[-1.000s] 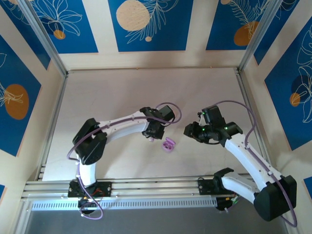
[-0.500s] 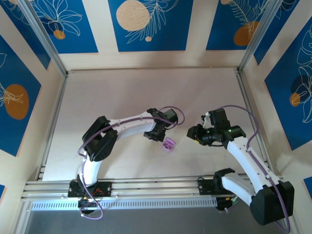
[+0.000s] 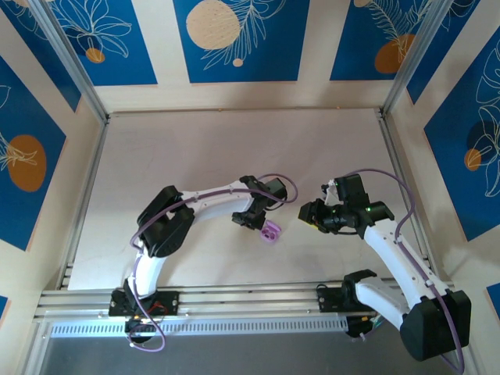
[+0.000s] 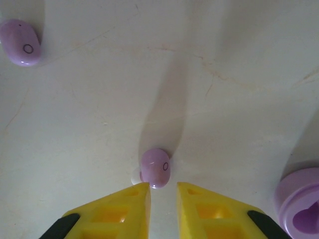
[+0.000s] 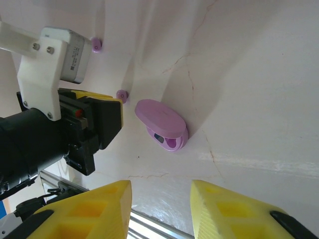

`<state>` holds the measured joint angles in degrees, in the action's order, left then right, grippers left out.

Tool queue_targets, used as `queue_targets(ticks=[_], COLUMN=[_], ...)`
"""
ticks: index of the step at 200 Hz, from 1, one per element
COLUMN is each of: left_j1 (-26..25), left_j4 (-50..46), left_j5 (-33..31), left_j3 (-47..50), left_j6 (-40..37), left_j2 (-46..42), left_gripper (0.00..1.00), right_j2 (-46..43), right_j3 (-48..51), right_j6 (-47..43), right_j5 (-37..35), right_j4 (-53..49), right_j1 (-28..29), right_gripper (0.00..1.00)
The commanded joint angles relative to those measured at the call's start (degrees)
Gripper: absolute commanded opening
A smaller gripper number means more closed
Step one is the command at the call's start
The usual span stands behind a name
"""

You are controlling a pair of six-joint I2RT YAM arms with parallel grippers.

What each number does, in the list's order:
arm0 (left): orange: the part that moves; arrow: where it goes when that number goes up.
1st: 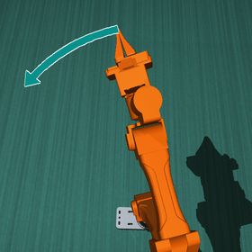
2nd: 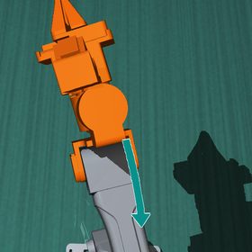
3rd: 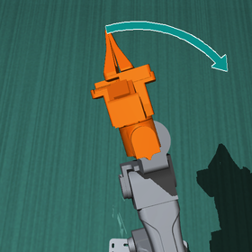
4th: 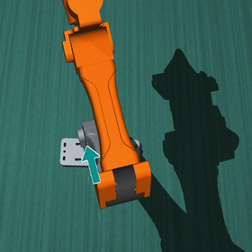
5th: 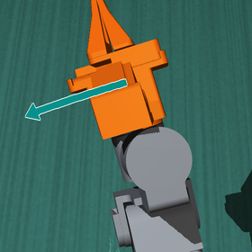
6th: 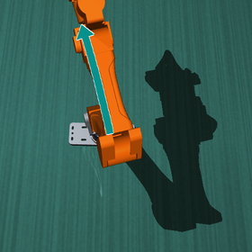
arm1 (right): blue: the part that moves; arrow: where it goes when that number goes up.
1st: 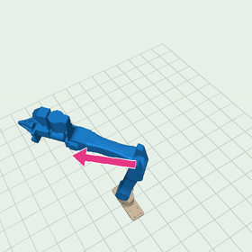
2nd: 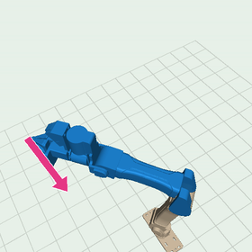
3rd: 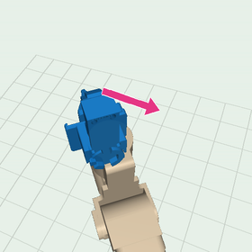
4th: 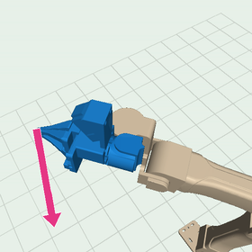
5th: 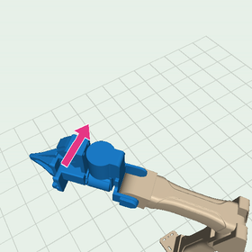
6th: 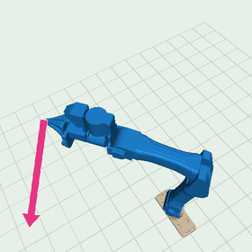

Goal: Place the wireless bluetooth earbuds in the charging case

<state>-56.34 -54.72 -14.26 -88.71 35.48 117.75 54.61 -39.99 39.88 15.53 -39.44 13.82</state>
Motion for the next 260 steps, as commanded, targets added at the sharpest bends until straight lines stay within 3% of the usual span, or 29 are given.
queue_targets(ticks=[1, 260], left_j1=[-0.6, -1.8], left_j4=[-2.4, -6.4], left_j5=[-1.7, -5.2], left_j3=[-2.0, -5.5], left_j6=[0.0, 0.1], left_j2=[1.2, 5.6], left_gripper=[0.20, 0.24], right_j2=[0.3, -0.7], right_j3=[0.9, 2.2], right_j6=[-1.0, -2.0], right_j5=[2.0, 4.5], right_j4=[0.3, 0.7], right_j1=[-0.4, -2.4], right_gripper=[0.37, 0.37])
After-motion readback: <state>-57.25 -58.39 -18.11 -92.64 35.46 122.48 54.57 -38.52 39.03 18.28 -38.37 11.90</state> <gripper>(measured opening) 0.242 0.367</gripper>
